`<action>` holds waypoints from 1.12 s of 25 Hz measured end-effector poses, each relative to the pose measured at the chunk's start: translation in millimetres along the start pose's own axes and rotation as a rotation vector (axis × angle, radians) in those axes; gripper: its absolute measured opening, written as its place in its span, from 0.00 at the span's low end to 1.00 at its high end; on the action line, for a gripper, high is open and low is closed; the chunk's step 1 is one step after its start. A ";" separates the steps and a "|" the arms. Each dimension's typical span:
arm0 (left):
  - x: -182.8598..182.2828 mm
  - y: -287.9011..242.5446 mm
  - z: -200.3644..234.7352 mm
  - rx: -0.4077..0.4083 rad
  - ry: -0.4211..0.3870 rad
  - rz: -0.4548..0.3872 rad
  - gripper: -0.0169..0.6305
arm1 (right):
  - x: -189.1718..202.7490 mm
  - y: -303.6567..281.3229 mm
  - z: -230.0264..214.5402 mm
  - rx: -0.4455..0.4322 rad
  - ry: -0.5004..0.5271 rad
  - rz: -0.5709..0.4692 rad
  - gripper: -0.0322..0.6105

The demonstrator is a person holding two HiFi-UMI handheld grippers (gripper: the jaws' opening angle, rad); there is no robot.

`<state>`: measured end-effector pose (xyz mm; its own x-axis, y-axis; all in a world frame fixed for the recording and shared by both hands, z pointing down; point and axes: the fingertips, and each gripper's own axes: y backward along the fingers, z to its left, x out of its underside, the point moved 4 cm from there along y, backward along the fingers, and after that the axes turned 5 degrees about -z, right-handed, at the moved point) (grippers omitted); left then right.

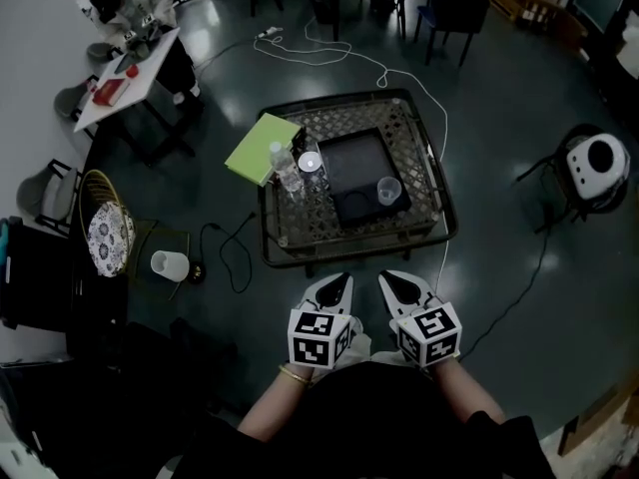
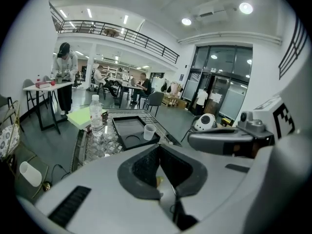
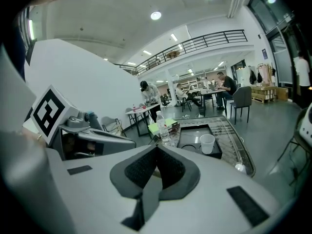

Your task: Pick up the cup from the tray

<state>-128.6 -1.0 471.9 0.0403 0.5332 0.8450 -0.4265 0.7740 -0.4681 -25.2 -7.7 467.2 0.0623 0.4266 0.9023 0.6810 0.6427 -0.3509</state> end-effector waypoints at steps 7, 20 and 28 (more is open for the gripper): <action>-8.3 -15.7 19.1 0.011 0.007 0.004 0.05 | -11.5 -23.5 -11.1 0.021 0.010 0.002 0.07; -16.3 -45.8 31.0 0.017 0.017 0.025 0.05 | -20.3 -35.0 -37.3 0.087 -0.027 -0.011 0.07; -18.2 -82.4 30.3 0.028 0.022 0.041 0.05 | -20.7 -42.1 -73.8 0.123 -0.048 0.002 0.07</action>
<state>-121.5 -84.9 502.9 0.0423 0.5718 0.8193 -0.4533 0.7417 -0.4943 -1.3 -90.5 481.7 0.0266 0.4562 0.8895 0.5859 0.7138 -0.3836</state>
